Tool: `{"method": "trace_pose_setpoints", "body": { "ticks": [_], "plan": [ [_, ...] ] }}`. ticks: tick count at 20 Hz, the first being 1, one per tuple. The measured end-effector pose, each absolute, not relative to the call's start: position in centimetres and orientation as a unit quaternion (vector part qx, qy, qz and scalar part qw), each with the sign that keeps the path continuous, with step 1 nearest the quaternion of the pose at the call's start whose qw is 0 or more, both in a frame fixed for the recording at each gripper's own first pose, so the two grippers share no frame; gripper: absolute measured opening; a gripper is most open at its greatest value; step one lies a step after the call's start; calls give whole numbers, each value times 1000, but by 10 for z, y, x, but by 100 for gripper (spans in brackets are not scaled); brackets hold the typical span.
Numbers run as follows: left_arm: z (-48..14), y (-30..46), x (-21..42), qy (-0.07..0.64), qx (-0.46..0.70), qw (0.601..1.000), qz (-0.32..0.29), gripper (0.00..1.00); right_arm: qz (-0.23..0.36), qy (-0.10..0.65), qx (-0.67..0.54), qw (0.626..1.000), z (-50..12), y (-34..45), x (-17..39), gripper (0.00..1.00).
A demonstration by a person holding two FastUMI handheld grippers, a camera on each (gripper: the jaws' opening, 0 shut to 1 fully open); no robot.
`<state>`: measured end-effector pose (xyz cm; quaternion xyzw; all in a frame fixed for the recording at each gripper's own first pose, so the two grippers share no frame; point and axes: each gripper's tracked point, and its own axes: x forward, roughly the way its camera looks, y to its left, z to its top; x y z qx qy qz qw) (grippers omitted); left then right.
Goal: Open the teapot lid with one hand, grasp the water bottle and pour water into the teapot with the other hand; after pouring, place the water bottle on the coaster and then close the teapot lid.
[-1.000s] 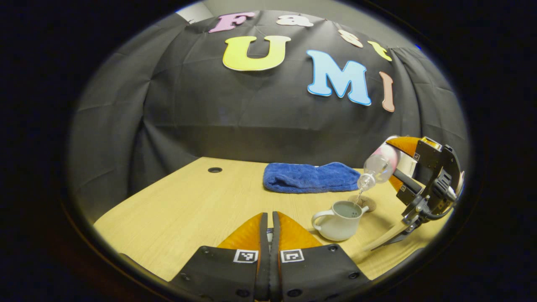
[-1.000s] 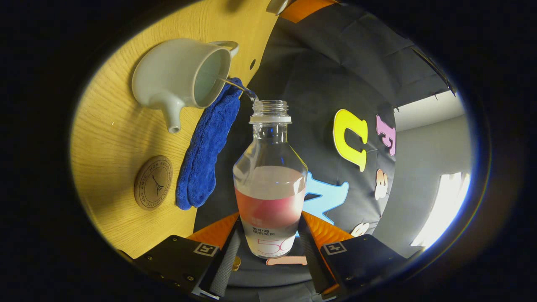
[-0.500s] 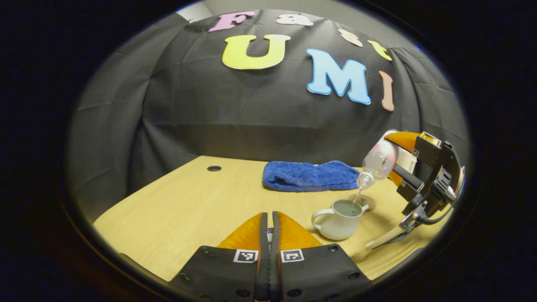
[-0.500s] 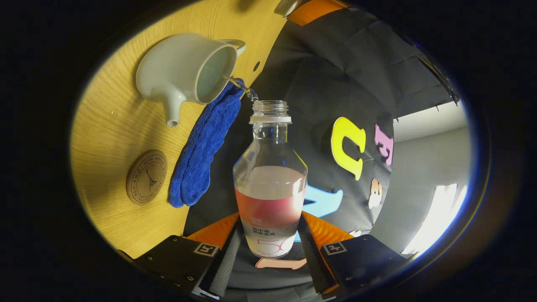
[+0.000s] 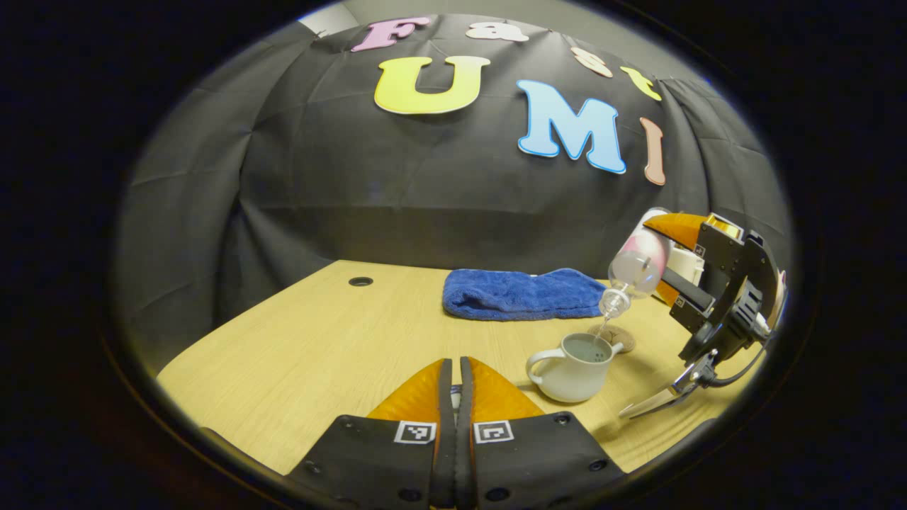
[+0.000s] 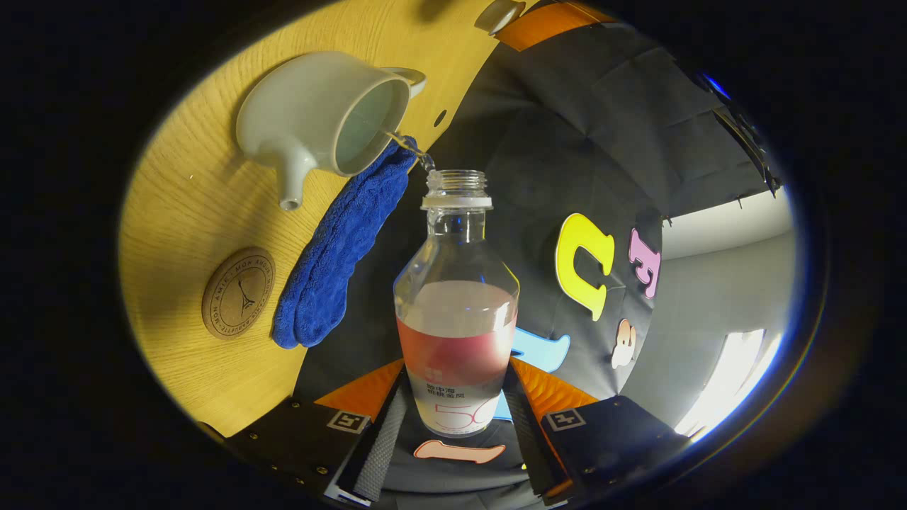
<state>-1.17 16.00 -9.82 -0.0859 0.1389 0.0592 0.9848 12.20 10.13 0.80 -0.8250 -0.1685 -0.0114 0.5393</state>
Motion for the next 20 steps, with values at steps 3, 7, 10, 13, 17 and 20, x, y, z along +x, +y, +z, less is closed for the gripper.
{"method": "trace_pose_setpoints", "body": {
  "ticks": [3, 7, 10, 13, 17, 20],
  "plan": [
    [-98, 162, -11, 139, -85, 985, 60, 6, -13, -174, -828, 532, 13, 103, 124, 75],
    [-100, 162, -11, 141, -86, 984, 60, 6, -17, -192, -841, 505, 21, 109, 123, 75],
    [-101, 162, -10, 141, -87, 984, 60, 5, -11, -195, -849, 491, 20, 109, 125, 75],
    [-102, 163, -12, 142, -87, 984, 60, 5, -10, -202, -857, 474, 18, 112, 126, 75],
    [-104, 164, -11, 143, -87, 984, 60, 6, -2, -217, -870, 443, 16, 121, 127, 75],
    [-104, 163, -12, 143, -86, 984, 59, 5, 1, -231, -881, 413, 19, 128, 125, 75]
  ]
}}
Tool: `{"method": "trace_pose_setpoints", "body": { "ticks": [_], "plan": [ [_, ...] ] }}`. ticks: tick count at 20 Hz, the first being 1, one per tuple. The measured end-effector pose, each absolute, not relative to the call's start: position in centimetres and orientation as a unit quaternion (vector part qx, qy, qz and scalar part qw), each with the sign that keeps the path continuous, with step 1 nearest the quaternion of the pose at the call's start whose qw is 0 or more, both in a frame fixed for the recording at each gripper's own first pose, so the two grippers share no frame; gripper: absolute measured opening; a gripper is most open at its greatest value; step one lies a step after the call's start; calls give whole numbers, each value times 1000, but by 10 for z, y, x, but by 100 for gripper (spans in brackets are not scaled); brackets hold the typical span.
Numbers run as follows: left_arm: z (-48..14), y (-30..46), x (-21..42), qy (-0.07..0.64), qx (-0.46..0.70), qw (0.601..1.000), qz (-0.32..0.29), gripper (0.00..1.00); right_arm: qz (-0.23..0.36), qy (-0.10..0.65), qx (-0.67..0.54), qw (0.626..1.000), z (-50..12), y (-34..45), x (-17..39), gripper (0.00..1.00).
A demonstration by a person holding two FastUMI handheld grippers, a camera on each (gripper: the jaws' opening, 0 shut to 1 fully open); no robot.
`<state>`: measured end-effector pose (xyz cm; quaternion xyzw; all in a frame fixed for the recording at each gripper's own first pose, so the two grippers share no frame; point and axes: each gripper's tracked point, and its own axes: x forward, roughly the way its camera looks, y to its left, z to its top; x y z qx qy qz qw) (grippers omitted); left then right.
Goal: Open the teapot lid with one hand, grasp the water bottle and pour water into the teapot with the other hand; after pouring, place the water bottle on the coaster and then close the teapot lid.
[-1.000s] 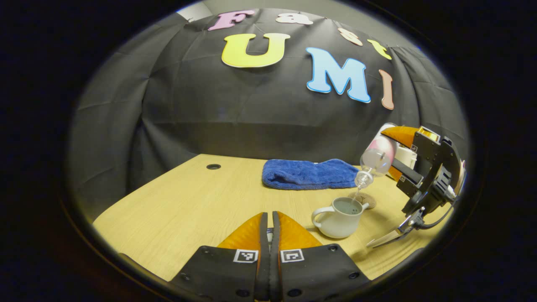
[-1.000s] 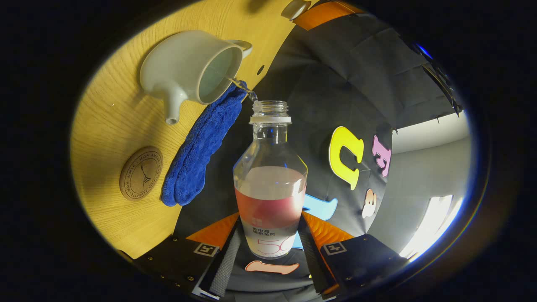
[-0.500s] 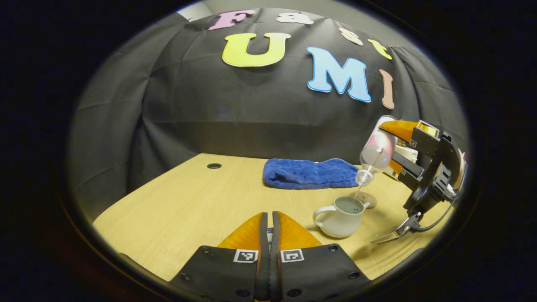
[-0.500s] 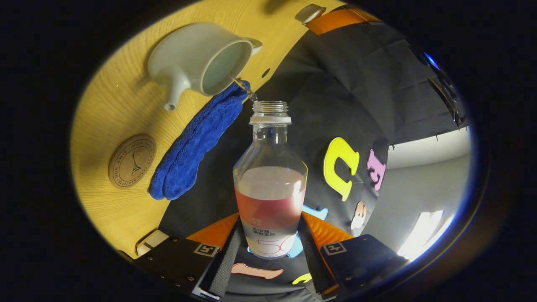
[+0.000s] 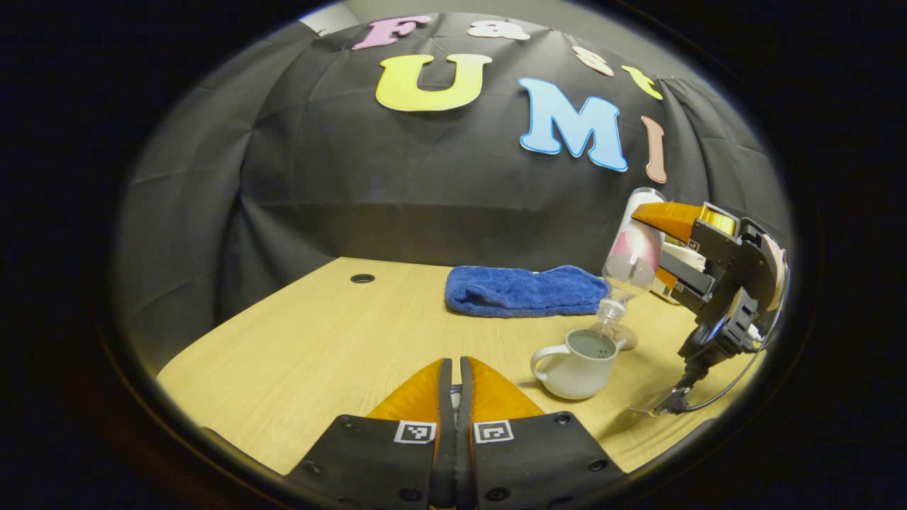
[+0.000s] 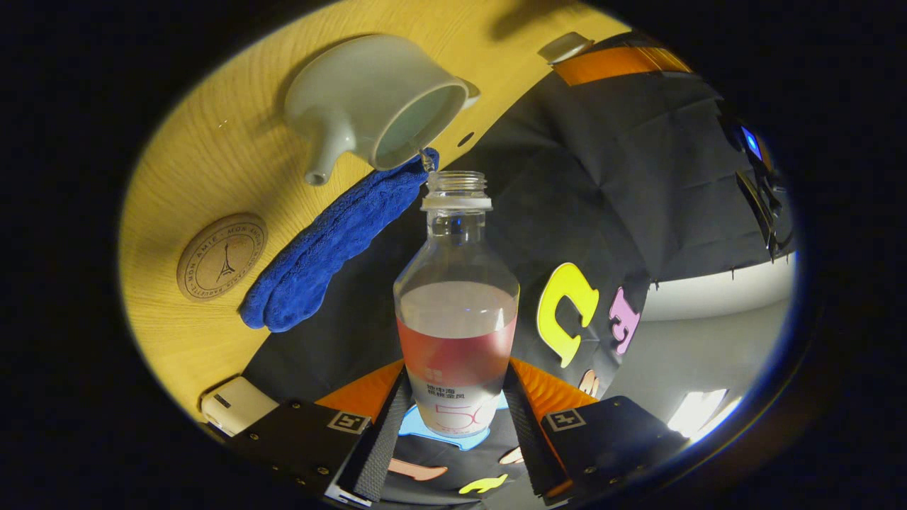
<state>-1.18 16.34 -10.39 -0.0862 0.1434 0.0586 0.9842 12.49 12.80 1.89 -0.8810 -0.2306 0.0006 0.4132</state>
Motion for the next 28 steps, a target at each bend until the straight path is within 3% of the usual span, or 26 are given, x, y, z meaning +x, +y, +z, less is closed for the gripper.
{"method": "trace_pose_setpoints", "body": {
  "ticks": [7, 13, 16, 24, 28],
  "plan": [
    [-105, 165, -13, 144, -87, 984, 57, 6, 12, -246, -889, 385, 14, 142, 126, 75],
    [-106, 168, -13, 141, -88, 984, 59, 6, 20, -237, -888, 393, 10, 140, 125, 75],
    [-104, 171, -14, 138, -91, 984, 62, 5, 42, -192, -860, 471, 1, 123, 133, 75],
    [-100, 171, -14, 133, -92, 985, 67, 5, 123, -38, -657, 743, -41, 85, 131, 76],
    [-98, 167, -13, 133, -90, 985, 66, 5, 166, 25, -512, 842, -61, 84, 125, 76]
  ]
}}
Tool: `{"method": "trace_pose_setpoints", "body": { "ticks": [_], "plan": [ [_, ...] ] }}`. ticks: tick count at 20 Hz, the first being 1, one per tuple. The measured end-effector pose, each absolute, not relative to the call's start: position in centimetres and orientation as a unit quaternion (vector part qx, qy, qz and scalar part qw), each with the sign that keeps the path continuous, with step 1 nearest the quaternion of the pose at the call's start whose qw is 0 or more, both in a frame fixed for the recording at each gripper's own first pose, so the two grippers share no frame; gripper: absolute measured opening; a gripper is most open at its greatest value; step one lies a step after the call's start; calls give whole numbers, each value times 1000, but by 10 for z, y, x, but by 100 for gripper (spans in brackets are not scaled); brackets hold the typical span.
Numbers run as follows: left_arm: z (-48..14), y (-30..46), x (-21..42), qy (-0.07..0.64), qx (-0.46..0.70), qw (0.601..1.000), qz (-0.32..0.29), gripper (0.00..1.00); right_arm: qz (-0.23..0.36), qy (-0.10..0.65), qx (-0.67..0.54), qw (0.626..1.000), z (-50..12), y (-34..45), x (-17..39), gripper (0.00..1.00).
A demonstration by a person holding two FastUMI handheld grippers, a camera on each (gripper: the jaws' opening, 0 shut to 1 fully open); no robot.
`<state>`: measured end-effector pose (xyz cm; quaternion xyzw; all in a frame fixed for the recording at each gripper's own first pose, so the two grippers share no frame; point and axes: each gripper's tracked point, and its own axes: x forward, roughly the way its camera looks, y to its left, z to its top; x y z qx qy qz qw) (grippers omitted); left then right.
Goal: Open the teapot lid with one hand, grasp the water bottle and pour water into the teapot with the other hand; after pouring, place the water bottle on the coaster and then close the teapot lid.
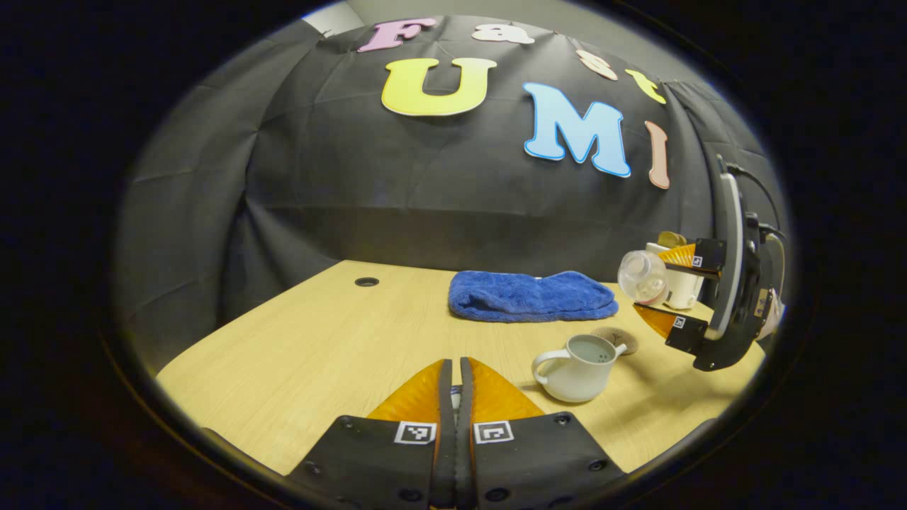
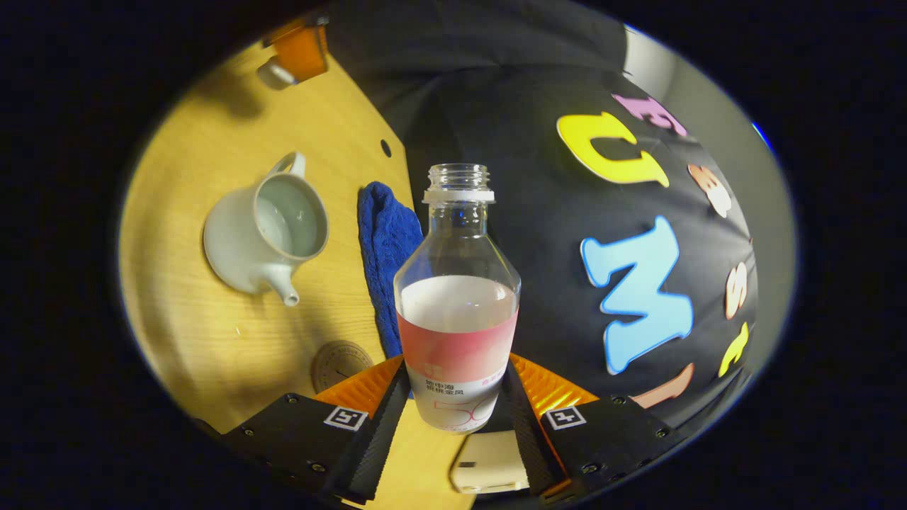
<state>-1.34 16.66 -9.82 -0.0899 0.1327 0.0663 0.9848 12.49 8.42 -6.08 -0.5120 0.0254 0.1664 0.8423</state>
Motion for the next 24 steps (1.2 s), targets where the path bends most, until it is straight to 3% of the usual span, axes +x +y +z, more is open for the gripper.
{"method": "trace_pose_setpoints", "body": {
  "ticks": [4, 9, 14, 24],
  "plan": [
    [-95, 164, -14, 134, -85, 985, 68, 5, 192, 66, -380, 902, -67, 87, 127, 76],
    [-87, 159, -15, 130, -82, 986, 68, 5, 220, 108, -247, 938, -85, 89, 131, 76],
    [-83, 153, -14, 128, -78, 986, 66, 7, 225, 129, -132, 957, -89, 87, 141, 76],
    [-82, 148, -14, 127, -86, 986, 65, 6, 227, 157, -36, 961, -107, 85, 156, 76]
  ]
}}
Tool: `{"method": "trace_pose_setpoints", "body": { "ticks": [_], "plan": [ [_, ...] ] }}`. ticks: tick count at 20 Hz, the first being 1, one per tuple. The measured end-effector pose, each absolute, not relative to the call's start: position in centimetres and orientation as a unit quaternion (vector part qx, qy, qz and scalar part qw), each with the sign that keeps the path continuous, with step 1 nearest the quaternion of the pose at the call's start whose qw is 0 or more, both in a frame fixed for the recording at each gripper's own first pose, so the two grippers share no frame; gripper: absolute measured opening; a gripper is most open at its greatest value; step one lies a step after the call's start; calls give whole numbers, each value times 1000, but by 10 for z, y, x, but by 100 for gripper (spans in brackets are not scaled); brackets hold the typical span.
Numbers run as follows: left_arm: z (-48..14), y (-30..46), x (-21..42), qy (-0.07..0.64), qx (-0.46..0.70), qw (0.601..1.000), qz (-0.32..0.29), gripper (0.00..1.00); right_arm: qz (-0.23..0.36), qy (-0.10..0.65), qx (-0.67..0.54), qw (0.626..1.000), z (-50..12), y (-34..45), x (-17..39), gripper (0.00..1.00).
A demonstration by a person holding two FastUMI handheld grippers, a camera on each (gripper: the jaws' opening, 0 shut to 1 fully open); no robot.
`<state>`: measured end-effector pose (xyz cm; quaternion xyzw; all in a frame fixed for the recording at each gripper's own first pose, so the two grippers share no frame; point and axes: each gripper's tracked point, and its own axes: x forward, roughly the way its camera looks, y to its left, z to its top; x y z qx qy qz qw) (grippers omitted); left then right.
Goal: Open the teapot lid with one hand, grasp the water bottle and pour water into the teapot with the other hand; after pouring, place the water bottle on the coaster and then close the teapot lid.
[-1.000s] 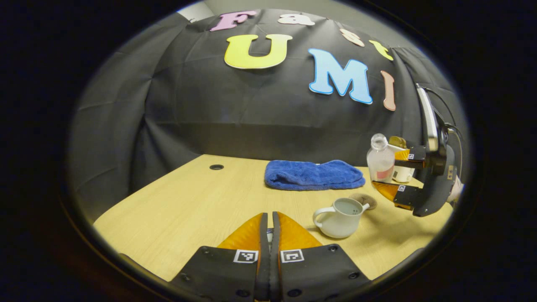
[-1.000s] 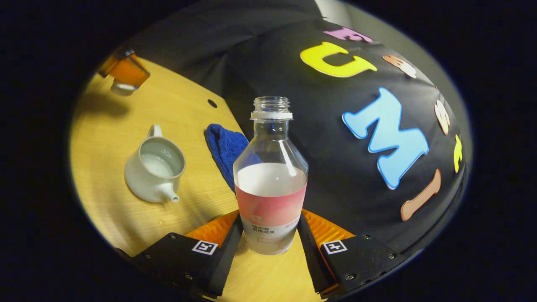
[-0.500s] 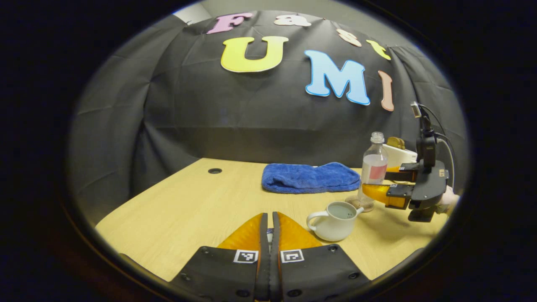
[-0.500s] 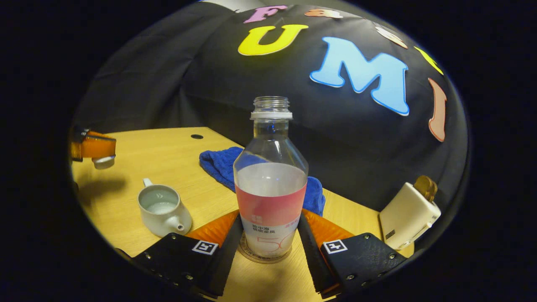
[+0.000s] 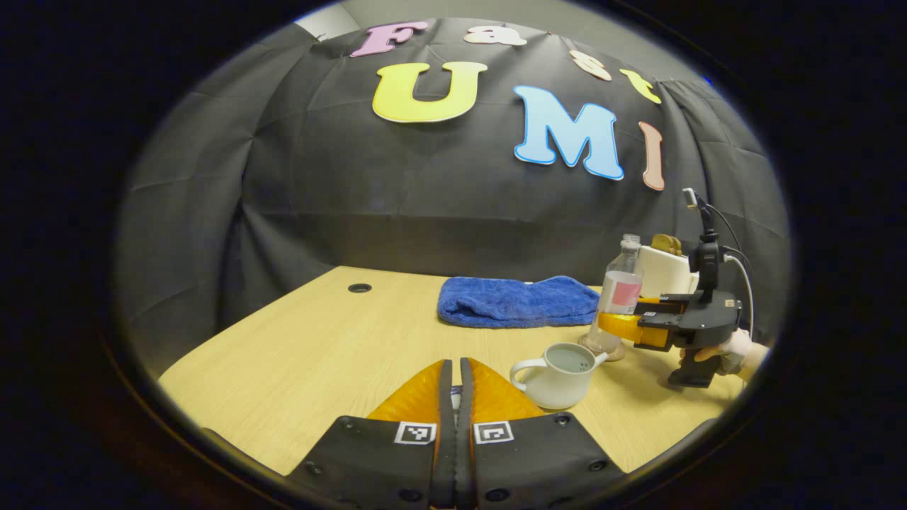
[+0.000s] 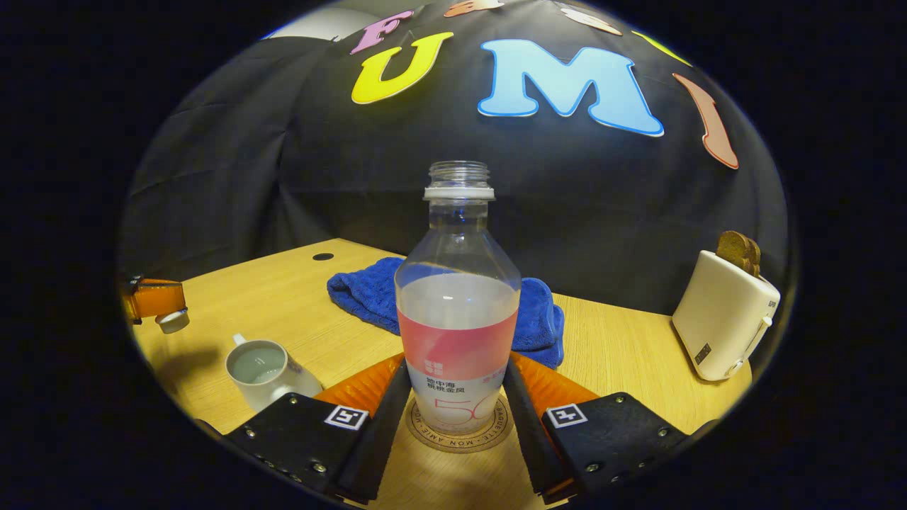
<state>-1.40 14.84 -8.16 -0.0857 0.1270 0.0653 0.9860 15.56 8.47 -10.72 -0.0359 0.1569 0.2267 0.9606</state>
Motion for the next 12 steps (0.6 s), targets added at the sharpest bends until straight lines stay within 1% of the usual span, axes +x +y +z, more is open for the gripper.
{"method": "trace_pose_setpoints", "body": {
  "ticks": [3, 6, 8, 9, 12],
  "plan": [
    [-81, 146, -14, 127, -87, 986, 63, 6, 226, 160, -24, 961, -109, 84, 156, 76],
    [-79, 142, -12, 126, -86, 987, 59, 6, 226, 167, -23, 959, -112, 82, 154, 79],
    [-74, 137, -11, 121, -86, 987, 55, 6, 226, 166, -22, 960, -110, 82, 154, 94],
    [-72, 135, -9, 119, -87, 988, 52, 6, 223, 162, -22, 961, -109, 80, 154, 98],
    [-62, 124, -2, 108, -85, 990, 40, 6, 217, 150, -2, 964, -98, 76, 151, 98]
  ]
}}
